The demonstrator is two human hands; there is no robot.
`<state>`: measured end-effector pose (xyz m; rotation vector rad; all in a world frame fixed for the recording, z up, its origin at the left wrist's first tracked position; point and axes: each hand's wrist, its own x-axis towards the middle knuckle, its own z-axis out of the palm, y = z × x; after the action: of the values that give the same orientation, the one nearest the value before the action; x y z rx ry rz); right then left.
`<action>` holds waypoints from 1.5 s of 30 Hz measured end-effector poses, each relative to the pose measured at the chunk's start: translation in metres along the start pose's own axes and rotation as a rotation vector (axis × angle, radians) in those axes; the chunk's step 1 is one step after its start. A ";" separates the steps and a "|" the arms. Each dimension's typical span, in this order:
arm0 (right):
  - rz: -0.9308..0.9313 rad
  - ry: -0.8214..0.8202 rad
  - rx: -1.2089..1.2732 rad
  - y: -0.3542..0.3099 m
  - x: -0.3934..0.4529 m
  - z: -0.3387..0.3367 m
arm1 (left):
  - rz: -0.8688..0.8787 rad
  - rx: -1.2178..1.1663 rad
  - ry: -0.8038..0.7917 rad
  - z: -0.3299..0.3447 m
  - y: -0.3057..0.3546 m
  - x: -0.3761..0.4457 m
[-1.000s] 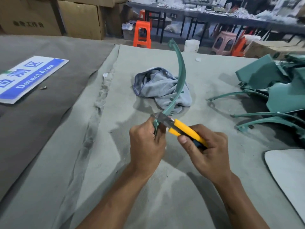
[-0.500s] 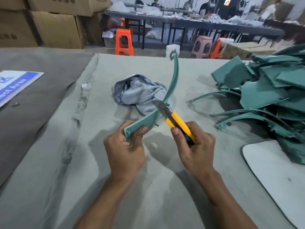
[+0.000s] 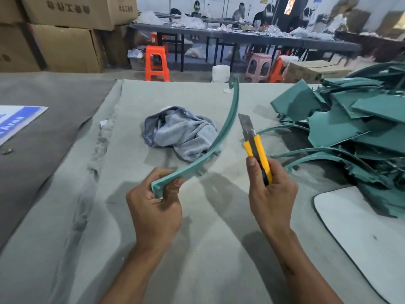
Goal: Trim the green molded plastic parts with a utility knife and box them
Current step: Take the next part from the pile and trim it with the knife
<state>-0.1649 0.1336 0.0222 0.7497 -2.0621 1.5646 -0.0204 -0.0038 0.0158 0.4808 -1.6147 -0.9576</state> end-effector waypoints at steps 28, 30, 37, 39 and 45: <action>0.518 -0.474 0.880 -0.035 -0.027 0.022 | -0.816 -0.965 -0.350 0.032 0.029 -0.017; 0.492 -0.564 0.805 -0.033 -0.027 0.020 | -0.823 -0.920 -0.354 0.028 0.028 -0.013; -0.043 -0.684 0.248 -0.014 -0.019 0.006 | -0.890 -0.998 0.017 0.017 0.025 0.014; -0.173 -0.686 0.080 -0.010 -0.016 0.005 | -0.921 -1.028 0.025 0.013 0.024 0.019; -0.235 -0.580 0.010 -0.007 -0.019 0.009 | -0.897 -1.000 -0.053 0.012 0.020 0.017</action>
<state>-0.1463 0.1261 0.0124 1.5334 -2.2342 1.3282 -0.0331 -0.0010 0.0419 0.4476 -0.7189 -2.2702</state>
